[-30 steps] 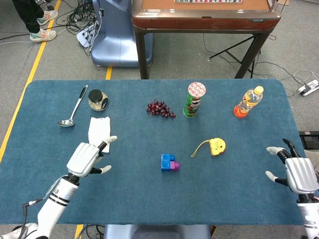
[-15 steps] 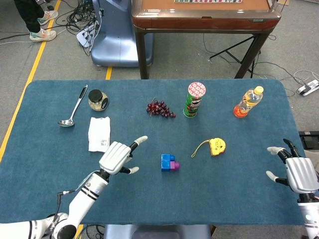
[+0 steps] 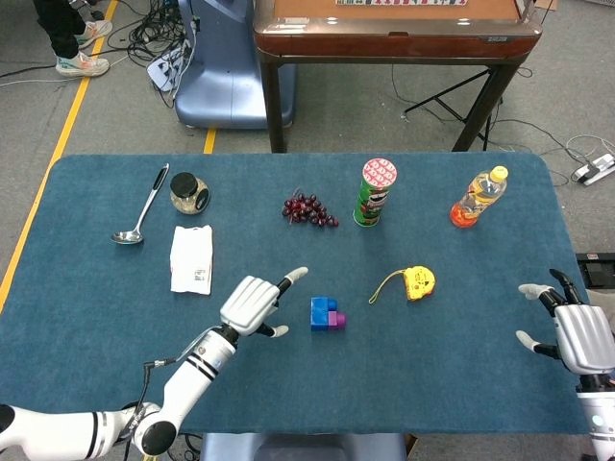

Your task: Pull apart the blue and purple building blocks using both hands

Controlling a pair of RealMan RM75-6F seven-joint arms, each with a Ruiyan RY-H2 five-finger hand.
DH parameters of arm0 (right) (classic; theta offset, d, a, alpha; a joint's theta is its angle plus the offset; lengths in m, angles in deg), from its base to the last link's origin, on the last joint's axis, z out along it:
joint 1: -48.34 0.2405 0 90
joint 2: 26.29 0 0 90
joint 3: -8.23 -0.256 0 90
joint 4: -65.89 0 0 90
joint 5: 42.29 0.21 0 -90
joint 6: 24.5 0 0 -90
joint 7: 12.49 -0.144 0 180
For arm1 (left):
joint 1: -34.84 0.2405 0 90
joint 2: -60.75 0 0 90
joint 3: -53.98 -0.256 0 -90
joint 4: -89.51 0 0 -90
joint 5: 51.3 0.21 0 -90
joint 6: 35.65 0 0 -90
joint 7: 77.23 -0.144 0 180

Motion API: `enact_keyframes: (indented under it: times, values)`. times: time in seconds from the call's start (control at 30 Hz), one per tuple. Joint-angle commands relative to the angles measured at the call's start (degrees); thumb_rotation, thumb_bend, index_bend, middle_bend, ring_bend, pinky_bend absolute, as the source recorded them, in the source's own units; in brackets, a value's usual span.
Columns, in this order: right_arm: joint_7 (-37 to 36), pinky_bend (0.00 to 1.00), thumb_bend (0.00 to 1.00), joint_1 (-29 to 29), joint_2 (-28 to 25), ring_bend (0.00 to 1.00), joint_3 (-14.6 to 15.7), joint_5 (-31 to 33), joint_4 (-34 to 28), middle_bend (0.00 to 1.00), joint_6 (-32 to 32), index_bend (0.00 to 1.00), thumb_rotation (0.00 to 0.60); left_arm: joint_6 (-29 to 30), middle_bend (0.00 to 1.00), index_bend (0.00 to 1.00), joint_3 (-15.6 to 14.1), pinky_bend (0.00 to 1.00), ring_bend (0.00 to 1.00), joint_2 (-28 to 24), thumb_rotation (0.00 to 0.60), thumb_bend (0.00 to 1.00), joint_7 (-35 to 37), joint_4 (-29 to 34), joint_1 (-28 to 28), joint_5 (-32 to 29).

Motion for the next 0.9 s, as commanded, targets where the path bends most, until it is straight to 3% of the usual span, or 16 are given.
enact_keyframes:
  times: [0.03, 0.9]
  values:
    - [-0.11, 0.65, 0.00, 0.02, 0.05, 0.38, 0.00, -0.07, 0.07, 0.40, -0.01, 0.34, 0.600, -0.51, 1.00, 0.09, 0.13, 1.00, 1.00, 0.89, 0.600, 0.00, -0.81, -0.51, -1.12, -1.32]
    - [-1.00, 0.65, 0.00, 0.24, 0.83, 0.38, 0.14, 0.01, 1.23, 0.40, -0.76, 0.34, 0.600, -2.97, 1.00, 0.08, 0.35, 1.00, 1.00, 8.93, 0.600, 0.00, -4.40, -7.99, -9.57, -7.83]
